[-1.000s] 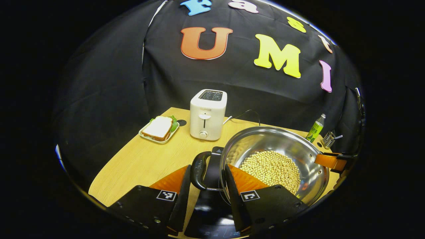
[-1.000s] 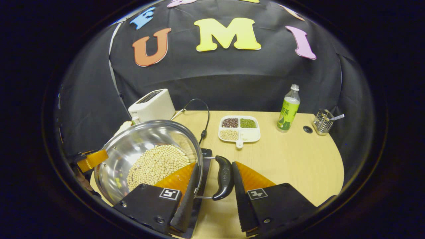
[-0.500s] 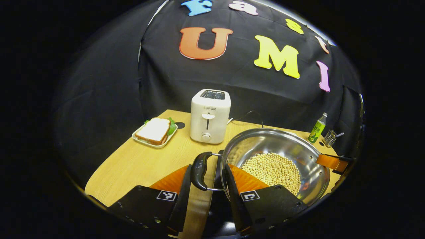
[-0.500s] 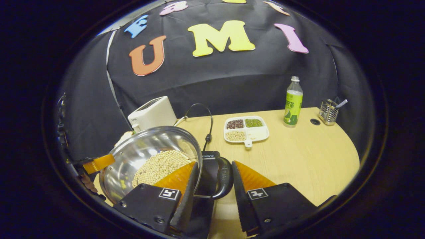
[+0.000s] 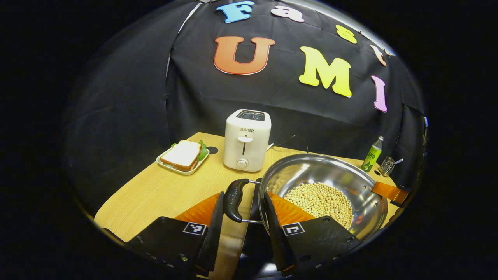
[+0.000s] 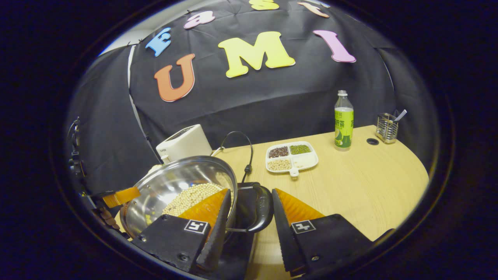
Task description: First push the handle of the pot to place it horizontally, then grasp the pot with both hands and set it on the induction cooktop.
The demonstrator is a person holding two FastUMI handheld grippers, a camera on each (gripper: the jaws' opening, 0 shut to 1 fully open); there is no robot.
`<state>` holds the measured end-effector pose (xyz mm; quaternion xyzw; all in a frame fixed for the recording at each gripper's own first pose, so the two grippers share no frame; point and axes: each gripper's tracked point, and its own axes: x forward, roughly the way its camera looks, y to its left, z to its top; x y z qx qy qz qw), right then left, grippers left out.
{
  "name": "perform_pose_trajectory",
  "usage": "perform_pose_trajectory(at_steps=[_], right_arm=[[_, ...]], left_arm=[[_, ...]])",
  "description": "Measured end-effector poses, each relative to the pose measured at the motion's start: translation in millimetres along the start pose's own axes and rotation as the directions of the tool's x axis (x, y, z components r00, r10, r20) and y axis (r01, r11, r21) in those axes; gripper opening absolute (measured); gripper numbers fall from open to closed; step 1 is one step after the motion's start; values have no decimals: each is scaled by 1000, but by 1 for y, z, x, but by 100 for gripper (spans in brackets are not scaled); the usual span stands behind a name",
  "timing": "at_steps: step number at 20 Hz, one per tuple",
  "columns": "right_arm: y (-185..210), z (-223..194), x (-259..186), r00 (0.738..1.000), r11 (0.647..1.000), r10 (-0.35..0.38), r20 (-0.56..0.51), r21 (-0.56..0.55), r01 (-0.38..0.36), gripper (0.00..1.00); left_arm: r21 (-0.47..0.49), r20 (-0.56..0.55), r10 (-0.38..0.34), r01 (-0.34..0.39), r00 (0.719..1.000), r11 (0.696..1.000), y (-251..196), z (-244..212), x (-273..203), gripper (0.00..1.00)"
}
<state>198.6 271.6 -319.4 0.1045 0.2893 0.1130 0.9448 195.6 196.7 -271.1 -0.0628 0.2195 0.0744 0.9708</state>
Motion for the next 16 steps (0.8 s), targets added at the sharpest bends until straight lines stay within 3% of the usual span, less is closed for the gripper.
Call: perform_pose_trajectory(at_steps=[1, 4, 5, 7, 8, 9, 11, 12, 13, 14, 15, 16], right_arm=[[0, 0, -1, 1000, 1000, 7, 0, 3, -7, 65], [0, 0, -5, 999, 999, 34, 6, 26, -34, 65], [1, 0, -6, 999, 998, 39, 10, 39, -39, 65], [1, -2, -16, 998, 995, 61, 18, 75, -62, 66], [1, 0, -22, 997, 993, 69, 29, 88, -72, 67], [2, 6, -31, 995, 993, 79, 53, 87, -84, 67], [10, 24, -54, 985, 990, 119, 124, 59, -127, 72], [14, 31, -68, 978, 989, 135, 157, 36, -143, 83], [13, 35, -81, 974, 990, 136, 179, 8, -140, 86], [11, 38, -94, 971, 992, 130, 201, -19, -129, 99], [10, 39, -107, 967, 992, 129, 221, -43, -122, 93], [11, 40, -120, 963, 990, 136, 234, -65, -124, 100]], left_arm=[[0, 7, 5, -5, 1000, 1000, 0, 0, -2, 57], [39, 24, 37, -38, 999, 999, 4, -3, -14, 60], [69, 11, 74, -75, 997, 995, 9, -6, -20, 70], [96, 26, 103, -105, 994, 990, 8, -1, -35, 72], [93, 40, 104, -107, 994, 990, 5, 4, -45, 87], [89, 52, 106, -110, 993, 990, 4, 8, -53, 87], [83, 96, 117, -125, 988, 989, 3, 19, -69, 92], [79, 124, 123, -133, 985, 988, 2, 25, -78, 96], [72, 144, 128, -139, 981, 988, 0, 29, -90, 95], [62, 166, 131, -143, 977, 988, -2, 33, -101, 96], [51, 188, 129, -140, 974, 989, -7, 37, -113, 96], [42, 207, 122, -134, 971, 990, -13, 39, -124, 95]])
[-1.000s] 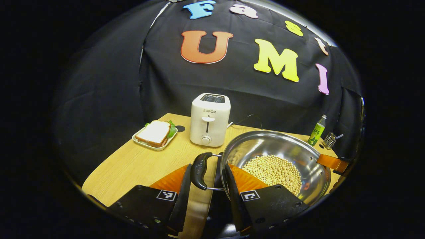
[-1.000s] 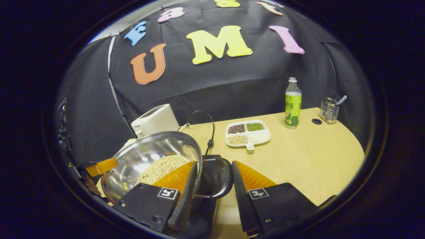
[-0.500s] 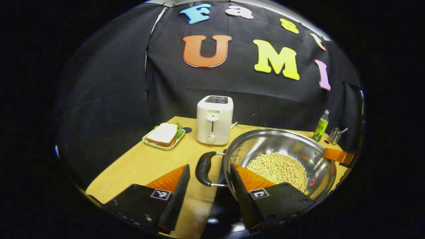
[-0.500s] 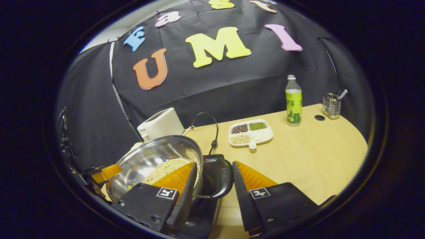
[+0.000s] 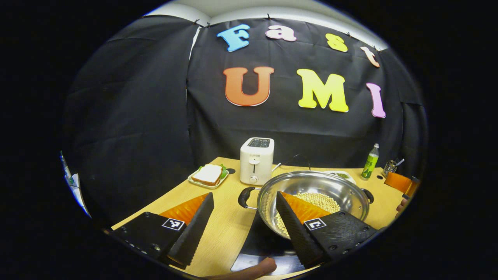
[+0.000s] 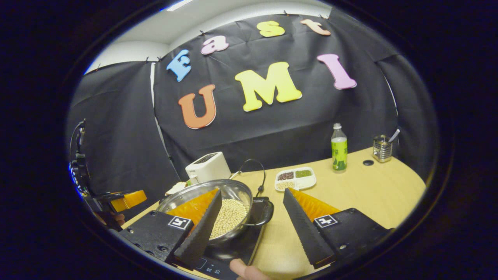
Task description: First push the handle of the pot to place it horizontally, then grasp the pot with both hands and set it on the induction cooktop.
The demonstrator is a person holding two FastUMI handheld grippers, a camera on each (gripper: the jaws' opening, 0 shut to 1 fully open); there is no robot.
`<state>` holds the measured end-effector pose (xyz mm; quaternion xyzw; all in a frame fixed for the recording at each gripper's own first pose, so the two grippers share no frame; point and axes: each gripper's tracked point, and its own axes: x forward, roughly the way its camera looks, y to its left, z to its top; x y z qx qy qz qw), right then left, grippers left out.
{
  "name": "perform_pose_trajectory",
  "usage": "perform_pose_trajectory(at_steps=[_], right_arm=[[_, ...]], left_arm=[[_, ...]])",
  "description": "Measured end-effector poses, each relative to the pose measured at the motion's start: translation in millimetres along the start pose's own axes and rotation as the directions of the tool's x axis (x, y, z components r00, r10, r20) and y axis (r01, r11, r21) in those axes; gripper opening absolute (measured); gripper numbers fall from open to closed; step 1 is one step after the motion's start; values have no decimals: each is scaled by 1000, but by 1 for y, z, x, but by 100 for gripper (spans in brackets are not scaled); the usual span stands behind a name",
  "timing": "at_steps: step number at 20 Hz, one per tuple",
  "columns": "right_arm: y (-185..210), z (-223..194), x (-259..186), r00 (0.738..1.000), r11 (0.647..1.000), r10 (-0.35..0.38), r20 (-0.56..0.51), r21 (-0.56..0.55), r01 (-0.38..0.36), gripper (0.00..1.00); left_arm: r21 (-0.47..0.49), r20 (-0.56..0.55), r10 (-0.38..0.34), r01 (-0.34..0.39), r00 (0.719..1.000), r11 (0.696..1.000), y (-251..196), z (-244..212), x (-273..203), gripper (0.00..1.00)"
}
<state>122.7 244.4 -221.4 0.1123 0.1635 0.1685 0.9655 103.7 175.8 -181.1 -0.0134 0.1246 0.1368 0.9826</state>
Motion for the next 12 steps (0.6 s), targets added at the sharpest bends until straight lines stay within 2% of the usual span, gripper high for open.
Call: perform_pose_trajectory(at_steps=[1, 2, 3, 5, 6, 7, 9, 12], right_arm=[[2, 3, -14, 1000, 1000, 7, 10, -18, -7, 95], [0, 4, -25, 1000, 1000, 6, 17, -29, -6, 100], [-4, 6, -39, 1000, 999, -1, 21, -44, 2, 96], [-11, 13, -62, 999, 998, -13, 36, -54, 14, 96], [-15, 16, -74, 999, 998, -20, 39, -61, 22, 100], [-21, 20, -87, 999, 997, -30, 44, -70, 33, 96], [-31, 29, -111, 997, 994, -47, 68, -92, 53, 96], [-46, 41, -147, 992, 987, -77, 102, -130, 90, 100]], left_arm=[[-5, 14, -12, 12, 1000, 1000, -6, 3, -11, 95], [-7, 21, -18, 18, 1000, 1000, -11, 4, -22, 95], [-10, 30, -25, 25, 999, 1000, -16, 6, -31, 95], [-10, 53, -40, 40, 998, 999, -28, 12, -50, 95], [-10, 66, -43, 44, 997, 999, -33, 15, -58, 95], [-11, 78, -56, 58, 995, 998, -40, 17, -67, 95], [-13, 96, -98, 99, 991, 995, -59, 20, -86, 95], [6, 117, -118, 119, 986, 993, -75, 32, -111, 95]])
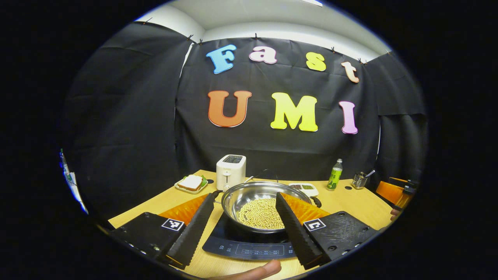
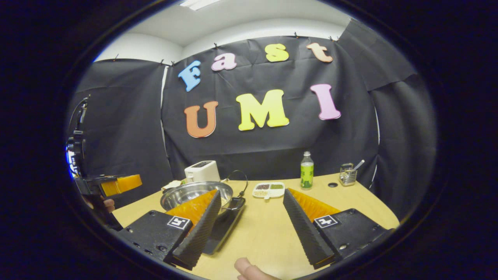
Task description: First push the handle of the pot to place it horizontally, then grasp the pot with both hands and set it on the induction cooktop.
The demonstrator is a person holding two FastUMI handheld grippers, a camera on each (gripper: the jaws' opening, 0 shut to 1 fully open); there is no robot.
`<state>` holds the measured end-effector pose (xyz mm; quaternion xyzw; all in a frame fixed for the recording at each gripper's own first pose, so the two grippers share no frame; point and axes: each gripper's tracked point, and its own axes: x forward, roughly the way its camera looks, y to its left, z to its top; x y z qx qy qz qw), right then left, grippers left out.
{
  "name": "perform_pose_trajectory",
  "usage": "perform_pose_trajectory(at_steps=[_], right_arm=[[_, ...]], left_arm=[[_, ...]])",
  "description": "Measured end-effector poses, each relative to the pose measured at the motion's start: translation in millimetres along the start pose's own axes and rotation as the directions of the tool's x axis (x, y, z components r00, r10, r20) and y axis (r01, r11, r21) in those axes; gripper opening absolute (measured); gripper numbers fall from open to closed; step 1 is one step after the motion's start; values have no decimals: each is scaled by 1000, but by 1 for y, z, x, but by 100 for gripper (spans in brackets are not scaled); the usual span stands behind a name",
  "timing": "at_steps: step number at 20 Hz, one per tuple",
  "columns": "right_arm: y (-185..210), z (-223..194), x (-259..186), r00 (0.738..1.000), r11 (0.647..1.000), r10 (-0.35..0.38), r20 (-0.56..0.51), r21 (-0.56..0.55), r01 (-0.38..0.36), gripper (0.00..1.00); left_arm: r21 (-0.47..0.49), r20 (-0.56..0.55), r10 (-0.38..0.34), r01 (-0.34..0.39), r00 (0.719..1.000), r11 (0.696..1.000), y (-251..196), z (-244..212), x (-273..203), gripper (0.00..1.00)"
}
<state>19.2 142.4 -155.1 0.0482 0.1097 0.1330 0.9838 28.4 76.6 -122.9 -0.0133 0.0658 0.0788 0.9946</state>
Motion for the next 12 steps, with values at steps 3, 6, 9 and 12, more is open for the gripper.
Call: perform_pose_trajectory(at_steps=[3, 6, 9, 12], right_arm=[[-20, 8, -25, 999, 998, -45, 23, -32, 46, 96], [-34, 11, -41, 998, 997, -62, 15, -42, 63, 96], [-49, 17, -54, 996, 996, -88, 14, -33, 88, 96], [-72, 23, -67, 989, 988, -148, 27, -52, 149, 96]], left_arm=[[34, 13, -34, 33, 999, 999, -25, 5, -12, 95], [63, 57, -34, 31, 998, 998, -42, 10, -19, 95], [50, 53, -81, 79, 995, 996, -70, 5, -28, 95], [90, 48, -62, 58, 997, 994, -77, 7, -37, 95]])
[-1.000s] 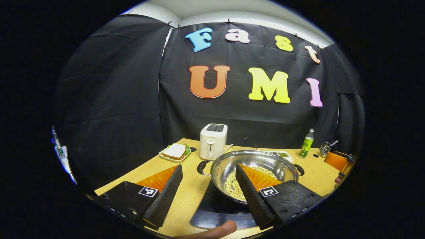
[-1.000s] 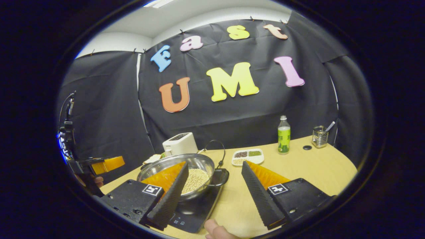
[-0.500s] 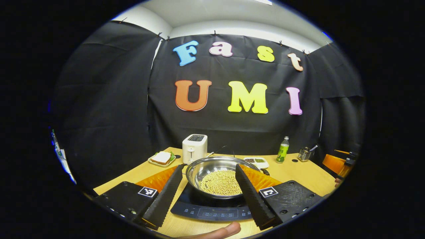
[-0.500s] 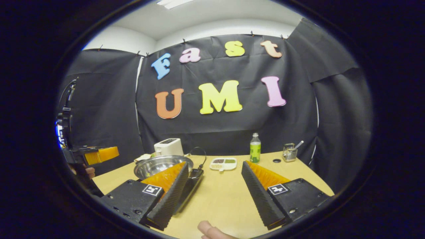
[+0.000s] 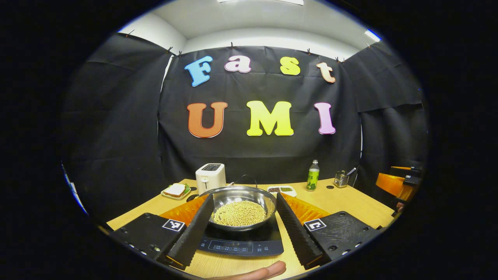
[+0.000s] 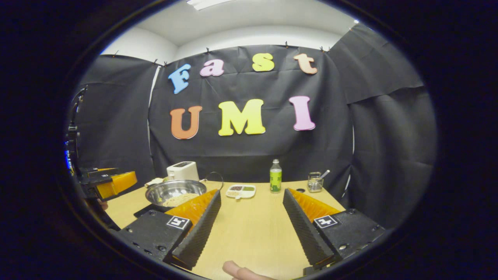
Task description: First push the handle of the pot to place it horizontally, then grasp the pot with both hands and set it on the induction cooktop.
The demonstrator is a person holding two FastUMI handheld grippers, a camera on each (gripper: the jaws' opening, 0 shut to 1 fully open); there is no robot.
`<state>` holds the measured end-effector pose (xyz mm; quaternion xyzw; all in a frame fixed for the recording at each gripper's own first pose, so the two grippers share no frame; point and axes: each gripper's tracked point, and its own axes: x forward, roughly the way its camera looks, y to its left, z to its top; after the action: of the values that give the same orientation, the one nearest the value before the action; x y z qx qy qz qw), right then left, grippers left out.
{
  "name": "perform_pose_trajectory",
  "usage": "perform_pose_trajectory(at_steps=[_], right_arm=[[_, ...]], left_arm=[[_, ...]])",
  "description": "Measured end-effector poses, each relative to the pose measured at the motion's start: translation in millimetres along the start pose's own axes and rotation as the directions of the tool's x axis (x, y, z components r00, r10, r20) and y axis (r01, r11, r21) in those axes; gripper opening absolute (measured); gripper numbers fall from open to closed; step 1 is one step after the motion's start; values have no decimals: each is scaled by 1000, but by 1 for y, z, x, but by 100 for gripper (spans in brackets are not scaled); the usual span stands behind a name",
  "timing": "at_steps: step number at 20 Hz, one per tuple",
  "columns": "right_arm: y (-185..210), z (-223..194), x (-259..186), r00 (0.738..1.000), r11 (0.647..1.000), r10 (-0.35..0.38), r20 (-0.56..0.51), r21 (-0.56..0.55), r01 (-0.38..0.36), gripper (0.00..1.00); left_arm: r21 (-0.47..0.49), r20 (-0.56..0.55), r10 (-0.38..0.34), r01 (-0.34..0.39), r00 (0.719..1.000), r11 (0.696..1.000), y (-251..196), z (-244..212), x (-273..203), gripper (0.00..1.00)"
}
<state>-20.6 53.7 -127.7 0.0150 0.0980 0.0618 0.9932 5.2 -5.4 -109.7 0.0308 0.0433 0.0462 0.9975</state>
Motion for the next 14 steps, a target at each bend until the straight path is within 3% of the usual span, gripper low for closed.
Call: perform_pose_trajectory(at_steps=[3, 4, 10, 11, 14], right_arm=[[-15, 12, -13, 999, 999, -45, 29, -16, 45, 100], [-19, 16, -17, 998, 998, -54, 39, -18, 54, 96], [-41, 47, -49, 984, 992, -116, 134, -42, 123, 96], [-42, 51, -55, 980, 989, -126, 151, -55, 136, 100], [-34, 59, -69, 980, 994, -104, 171, -22, 110, 97]], left_arm=[[-6, 25, 3, -3, 1000, 1000, -14, 15, -12, 95], [-24, 34, -14, 15, 999, 1000, -21, 19, -15, 95], [-64, 70, -46, 50, 997, 997, -27, 41, -36, 95], [-65, 83, -49, 54, 995, 996, -29, 46, -38, 95], [-94, 110, -89, 100, 990, 991, -38, 58, -49, 95]])
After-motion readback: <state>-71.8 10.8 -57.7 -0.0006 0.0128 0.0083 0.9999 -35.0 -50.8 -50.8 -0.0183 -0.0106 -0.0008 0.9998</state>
